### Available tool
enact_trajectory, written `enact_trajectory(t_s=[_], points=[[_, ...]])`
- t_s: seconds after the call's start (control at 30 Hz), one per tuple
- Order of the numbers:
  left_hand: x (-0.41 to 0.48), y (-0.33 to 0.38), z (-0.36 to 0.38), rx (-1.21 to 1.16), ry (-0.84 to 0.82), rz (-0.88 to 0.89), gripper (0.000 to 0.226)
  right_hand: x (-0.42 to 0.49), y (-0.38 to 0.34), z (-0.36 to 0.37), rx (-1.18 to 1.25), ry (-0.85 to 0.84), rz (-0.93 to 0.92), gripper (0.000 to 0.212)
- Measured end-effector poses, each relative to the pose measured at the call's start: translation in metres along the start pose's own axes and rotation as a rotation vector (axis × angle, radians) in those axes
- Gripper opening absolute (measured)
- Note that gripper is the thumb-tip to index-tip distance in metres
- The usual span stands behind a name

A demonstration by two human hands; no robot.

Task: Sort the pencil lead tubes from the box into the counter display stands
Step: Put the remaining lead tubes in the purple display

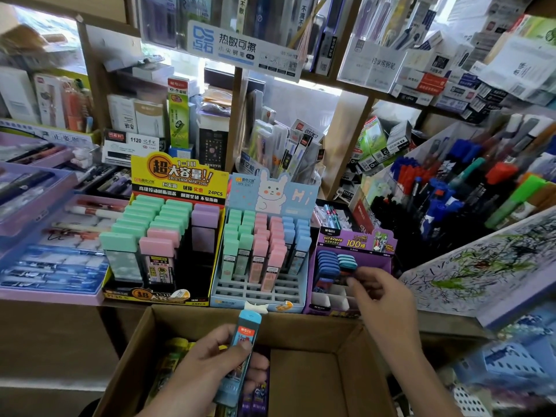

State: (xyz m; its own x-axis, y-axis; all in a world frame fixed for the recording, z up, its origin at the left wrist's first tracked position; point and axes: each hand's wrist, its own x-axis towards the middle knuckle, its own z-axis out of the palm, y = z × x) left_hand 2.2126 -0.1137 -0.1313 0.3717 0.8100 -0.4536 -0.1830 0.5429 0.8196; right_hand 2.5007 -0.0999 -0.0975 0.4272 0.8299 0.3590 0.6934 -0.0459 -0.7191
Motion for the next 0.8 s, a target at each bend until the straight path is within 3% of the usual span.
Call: enact_trajectory(t_s=[0.13, 0.23, 0.33, 0.47, 0.6, 0.7, 0.8], points=[[0.003, -0.003, 0.002, -0.006, 0.018, 0.019, 0.019, -0.022, -0.001, -0.007, 0.068, 0.071, -0.015, 0.017], [0.004, 0.000, 0.003, 0.026, 0.034, 0.072, 0.020, -0.042, 0.001, -0.007, 0.150, 0.000, -0.033, 0.024], [0.006, 0.004, 0.003, 0.089, 0.017, 0.135, 0.036, -0.059, 0.007, -0.001, 0.192, -0.187, 0.029, 0.031], [0.008, 0.014, 0.009, 0.178, -0.038, 0.207, 0.027, -0.071, 0.016, 0.011, 0.081, -0.528, 0.111, 0.038], [0.013, 0.028, 0.017, 0.384, -0.064, 0.334, 0.041, -0.075, 0.020, 0.021, -0.099, -0.822, 0.198, 0.012], [0.013, 0.046, 0.038, 0.503, -0.064, 0.446, 0.012, -0.077, 0.025, 0.025, -0.170, -0.937, 0.220, 0.013], [0.016, 0.067, 0.062, 0.629, -0.062, 0.577, 0.010, -0.077, 0.027, 0.024, -0.170, -0.966, 0.207, 0.019]])
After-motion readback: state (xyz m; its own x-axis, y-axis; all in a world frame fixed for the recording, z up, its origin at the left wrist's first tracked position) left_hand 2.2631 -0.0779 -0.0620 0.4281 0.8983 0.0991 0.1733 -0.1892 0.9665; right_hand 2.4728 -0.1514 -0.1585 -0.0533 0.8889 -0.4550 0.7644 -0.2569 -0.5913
